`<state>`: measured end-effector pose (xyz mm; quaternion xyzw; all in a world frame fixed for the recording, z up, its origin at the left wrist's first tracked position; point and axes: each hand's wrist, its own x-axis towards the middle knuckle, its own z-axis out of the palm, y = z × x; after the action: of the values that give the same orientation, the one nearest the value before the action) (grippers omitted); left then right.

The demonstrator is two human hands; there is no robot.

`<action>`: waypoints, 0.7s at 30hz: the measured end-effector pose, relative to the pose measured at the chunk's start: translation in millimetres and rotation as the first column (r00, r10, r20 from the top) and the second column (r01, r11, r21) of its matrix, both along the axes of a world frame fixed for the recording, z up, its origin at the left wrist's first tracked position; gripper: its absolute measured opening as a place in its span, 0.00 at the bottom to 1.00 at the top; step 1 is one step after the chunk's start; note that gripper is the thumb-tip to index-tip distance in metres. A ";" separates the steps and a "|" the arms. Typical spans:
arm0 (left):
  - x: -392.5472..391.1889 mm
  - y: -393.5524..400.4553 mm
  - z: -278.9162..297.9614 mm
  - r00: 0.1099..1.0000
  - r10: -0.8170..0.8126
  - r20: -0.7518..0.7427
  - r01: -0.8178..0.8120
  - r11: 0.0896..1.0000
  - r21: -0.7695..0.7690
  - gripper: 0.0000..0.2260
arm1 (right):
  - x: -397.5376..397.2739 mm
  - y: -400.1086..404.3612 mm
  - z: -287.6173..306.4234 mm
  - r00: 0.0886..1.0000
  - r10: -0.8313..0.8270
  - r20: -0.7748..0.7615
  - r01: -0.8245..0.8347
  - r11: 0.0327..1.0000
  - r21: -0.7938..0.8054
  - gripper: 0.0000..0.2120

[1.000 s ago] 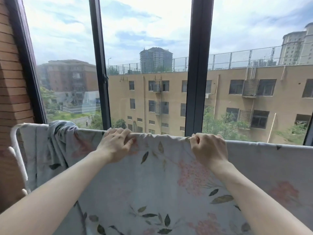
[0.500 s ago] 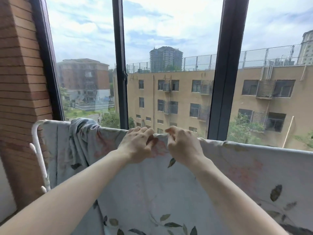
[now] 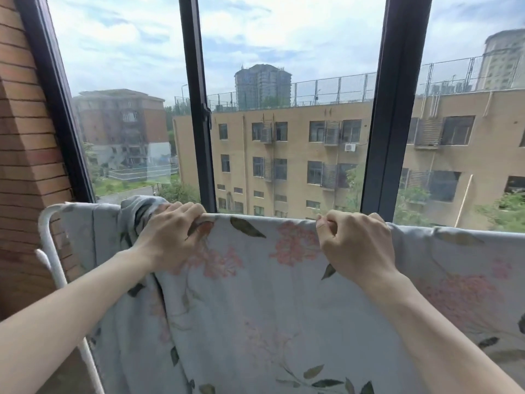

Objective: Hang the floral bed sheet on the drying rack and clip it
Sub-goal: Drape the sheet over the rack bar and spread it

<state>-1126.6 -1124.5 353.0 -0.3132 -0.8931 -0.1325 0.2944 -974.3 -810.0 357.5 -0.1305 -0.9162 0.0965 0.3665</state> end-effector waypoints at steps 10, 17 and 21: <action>-19.4 -5.7 -3.1 0.994 -0.085 -0.069 0.084 0.996 -0.018 0.10 | -56.9 -149.8 11.7 0.966 0.250 -0.069 -0.258 0.955 -0.144 0.13; -35.5 -54.3 3.5 0.965 -0.258 0.054 0.261 0.964 -0.054 0.14 | -81.4 -180.9 -10.8 0.995 0.016 0.095 -0.017 1.000 0.013 0.15; -53.3 -111.9 6.1 0.982 -0.184 0.031 0.185 0.983 -0.007 0.12 | -78.3 -183.4 -3.4 0.988 -0.059 0.140 0.055 0.998 0.032 0.19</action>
<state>-1180.0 -1236.4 359.1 -0.3941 -0.8652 -0.1596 0.2658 -1052.7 -993.4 354.0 -0.1578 -0.9369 0.0638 0.3053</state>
